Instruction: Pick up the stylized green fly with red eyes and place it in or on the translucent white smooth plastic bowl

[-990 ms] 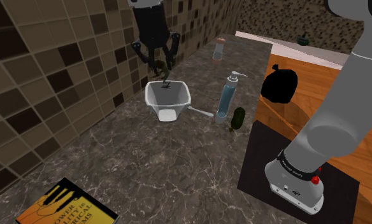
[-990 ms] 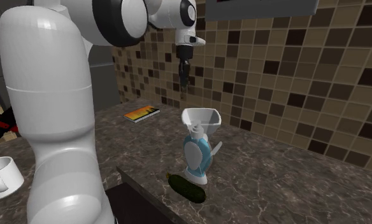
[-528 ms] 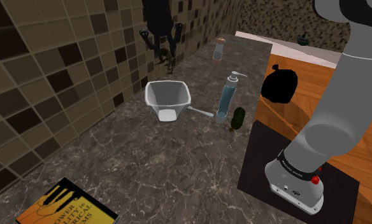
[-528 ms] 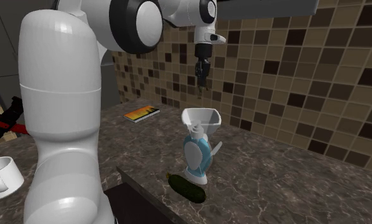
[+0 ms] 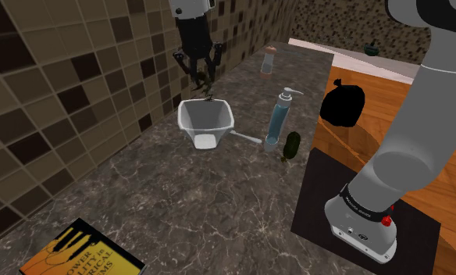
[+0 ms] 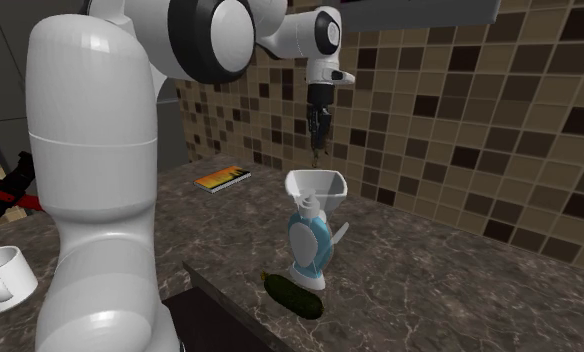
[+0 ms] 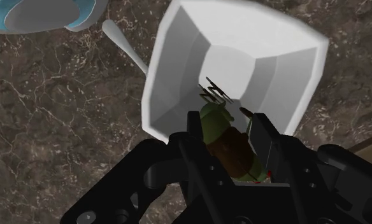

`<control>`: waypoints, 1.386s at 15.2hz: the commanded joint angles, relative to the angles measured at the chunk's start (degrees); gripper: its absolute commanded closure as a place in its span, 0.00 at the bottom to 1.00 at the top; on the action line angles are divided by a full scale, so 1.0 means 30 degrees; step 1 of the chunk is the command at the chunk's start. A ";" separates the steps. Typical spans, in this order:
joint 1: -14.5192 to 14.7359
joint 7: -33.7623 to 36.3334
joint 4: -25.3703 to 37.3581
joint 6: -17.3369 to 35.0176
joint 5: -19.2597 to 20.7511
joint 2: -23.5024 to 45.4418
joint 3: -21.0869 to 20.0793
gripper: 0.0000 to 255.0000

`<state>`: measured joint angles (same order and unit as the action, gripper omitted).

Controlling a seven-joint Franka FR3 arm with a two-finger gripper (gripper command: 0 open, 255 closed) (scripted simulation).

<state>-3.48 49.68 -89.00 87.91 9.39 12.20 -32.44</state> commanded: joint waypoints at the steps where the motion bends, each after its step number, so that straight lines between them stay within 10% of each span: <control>1: -0.0036 0.0045 -0.0566 0.0555 -0.0006 -0.0020 0.0012 1.00; 16: -0.0130 0.0213 -0.2416 0.2486 0.0087 0.0090 0.0079 1.00; 17: -0.0130 0.0212 -0.2416 0.2486 0.0087 0.0091 0.0079 0.00; 21: -0.0130 0.0212 -0.2416 0.2487 0.0087 0.0090 0.0079 0.00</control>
<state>-3.87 50.31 -96.25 95.37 9.65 12.48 -32.20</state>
